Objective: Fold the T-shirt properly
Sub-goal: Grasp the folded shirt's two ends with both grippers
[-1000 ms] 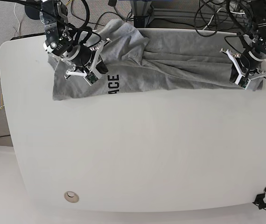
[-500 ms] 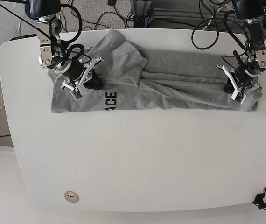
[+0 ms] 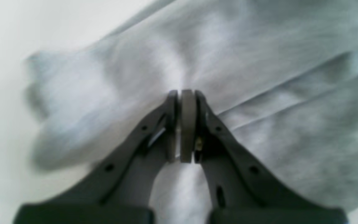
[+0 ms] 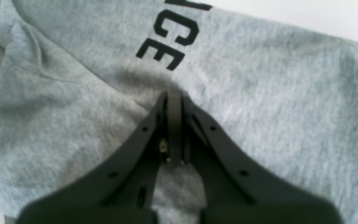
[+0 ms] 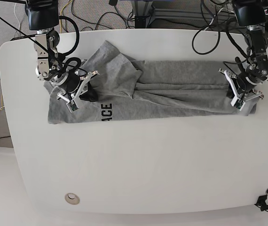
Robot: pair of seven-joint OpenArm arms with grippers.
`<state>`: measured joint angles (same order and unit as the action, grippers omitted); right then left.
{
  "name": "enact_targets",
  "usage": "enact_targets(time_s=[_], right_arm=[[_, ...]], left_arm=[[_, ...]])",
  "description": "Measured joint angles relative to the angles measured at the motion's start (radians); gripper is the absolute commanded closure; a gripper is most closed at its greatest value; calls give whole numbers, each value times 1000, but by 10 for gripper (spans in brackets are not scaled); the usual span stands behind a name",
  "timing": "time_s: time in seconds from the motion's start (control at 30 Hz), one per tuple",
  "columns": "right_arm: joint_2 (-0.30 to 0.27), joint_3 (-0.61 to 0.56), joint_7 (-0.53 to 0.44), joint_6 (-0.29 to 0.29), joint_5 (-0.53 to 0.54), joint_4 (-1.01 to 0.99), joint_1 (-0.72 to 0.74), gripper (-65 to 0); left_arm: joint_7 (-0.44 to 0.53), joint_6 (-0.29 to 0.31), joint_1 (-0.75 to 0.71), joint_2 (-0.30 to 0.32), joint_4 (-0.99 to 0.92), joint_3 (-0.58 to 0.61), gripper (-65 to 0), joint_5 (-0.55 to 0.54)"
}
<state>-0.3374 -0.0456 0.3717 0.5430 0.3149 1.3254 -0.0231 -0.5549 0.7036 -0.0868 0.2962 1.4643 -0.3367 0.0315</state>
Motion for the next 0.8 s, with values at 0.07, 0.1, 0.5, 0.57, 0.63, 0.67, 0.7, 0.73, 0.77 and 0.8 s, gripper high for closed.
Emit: enact_targets(time_s=[0.07, 0.1, 0.5, 0.57, 0.63, 0.67, 0.7, 0.73, 0.77, 0.8], right_arm=[[1, 0, -1, 0, 0, 0, 0, 0], [2, 0, 0, 0, 0, 0, 0, 0], [2, -8, -3, -4, 0, 0, 0, 0], [5, -15, -5, -13, 0, 0, 1, 0], [5, -15, -5, -13, 0, 0, 3, 0], [6, -17, -5, -16, 0, 0, 2, 0], [6, -17, -5, -15, 0, 0, 2, 0], [5, -17, -5, -15, 0, 0, 2, 0], [5, -17, -5, -15, 0, 0, 2, 0], [5, -17, -5, -15, -1, 0, 2, 0]], left_arm=[[-6, 0, -2, 1, 23, -61, -309, 3], [-4, 0, -1, 0, 33, -87, -374, 1], [-164, -13, 47, 63, -151, -301, -475, -386], [-181, -9, 46, 62, -208, -291, -475, -401], [-175, -6, 54, 53, -246, -291, -475, -410], [-174, -6, 66, 57, -268, -291, -475, -411], [-162, -6, 74, 63, -292, -291, -475, -415], [-142, -6, 79, 68, -316, -286, -475, -425], [-126, -6, 80, 74, -333, -273, -475, -433], [-120, -7, 79, 76, -335, -258, -473, -436]])
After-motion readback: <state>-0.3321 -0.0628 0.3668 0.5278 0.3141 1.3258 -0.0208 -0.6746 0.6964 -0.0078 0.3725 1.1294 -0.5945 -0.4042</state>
